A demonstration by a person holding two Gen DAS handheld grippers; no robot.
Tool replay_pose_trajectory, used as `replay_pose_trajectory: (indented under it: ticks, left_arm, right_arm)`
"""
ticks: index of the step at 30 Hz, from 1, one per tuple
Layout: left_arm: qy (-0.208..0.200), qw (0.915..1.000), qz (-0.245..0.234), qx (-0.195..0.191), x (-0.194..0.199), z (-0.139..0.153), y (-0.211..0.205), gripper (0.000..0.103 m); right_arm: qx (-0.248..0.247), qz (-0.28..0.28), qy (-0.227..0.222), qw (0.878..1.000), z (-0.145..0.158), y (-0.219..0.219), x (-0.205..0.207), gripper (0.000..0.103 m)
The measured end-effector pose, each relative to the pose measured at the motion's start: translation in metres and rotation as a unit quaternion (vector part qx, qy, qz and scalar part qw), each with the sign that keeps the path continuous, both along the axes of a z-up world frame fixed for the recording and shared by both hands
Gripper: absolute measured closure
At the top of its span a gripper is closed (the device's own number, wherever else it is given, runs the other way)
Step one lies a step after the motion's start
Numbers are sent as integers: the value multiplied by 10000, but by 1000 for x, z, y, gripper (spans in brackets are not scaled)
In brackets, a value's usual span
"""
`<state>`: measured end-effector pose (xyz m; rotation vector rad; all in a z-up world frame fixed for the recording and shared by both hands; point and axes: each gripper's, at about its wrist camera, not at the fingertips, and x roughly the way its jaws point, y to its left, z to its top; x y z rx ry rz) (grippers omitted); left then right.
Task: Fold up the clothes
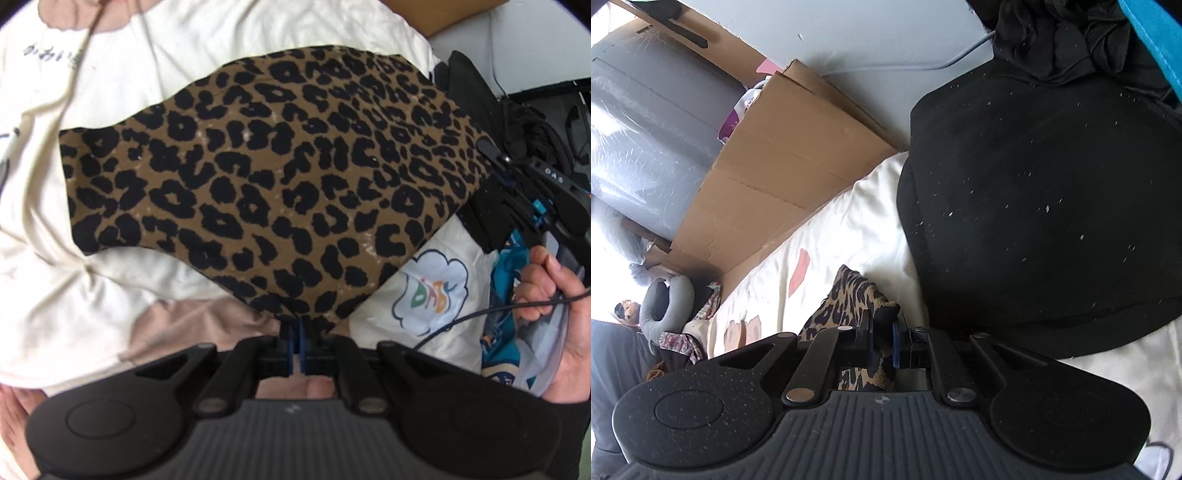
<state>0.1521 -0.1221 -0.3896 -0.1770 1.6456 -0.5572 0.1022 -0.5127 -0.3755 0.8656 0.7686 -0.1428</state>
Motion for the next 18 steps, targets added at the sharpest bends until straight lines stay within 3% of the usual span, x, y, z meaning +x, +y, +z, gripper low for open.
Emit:
replay_pose_trajectory:
  ticks: [4,6,9,10,13,18]
  left_arm:
    - [27,10000,-73,-15,-2,-5,2,100]
    - [8,9994,-354,62,-1,-10,-1,98]
    - [70,9974,-685,206,1,-17,-1,96]
    - [95,9967,-768,256,3,-17,1,95]
    - [-40,9937,-1068,332,8,-9,8,89]
    - [-256,9902,-1352,247,17,16,11,81]
  right_arm:
    - [-21,-106,80,9999,-7,-5,2,95]
    - [-32,-159,121,9998,-10,-7,3,94]
    - [-53,-249,181,9995,-16,-9,1,89]
    - [-71,-267,216,9994,-17,-9,-1,80]
    - [-107,-312,305,9990,-22,-9,-6,66]
    - [6,-306,383,9988,-26,-4,-16,65]
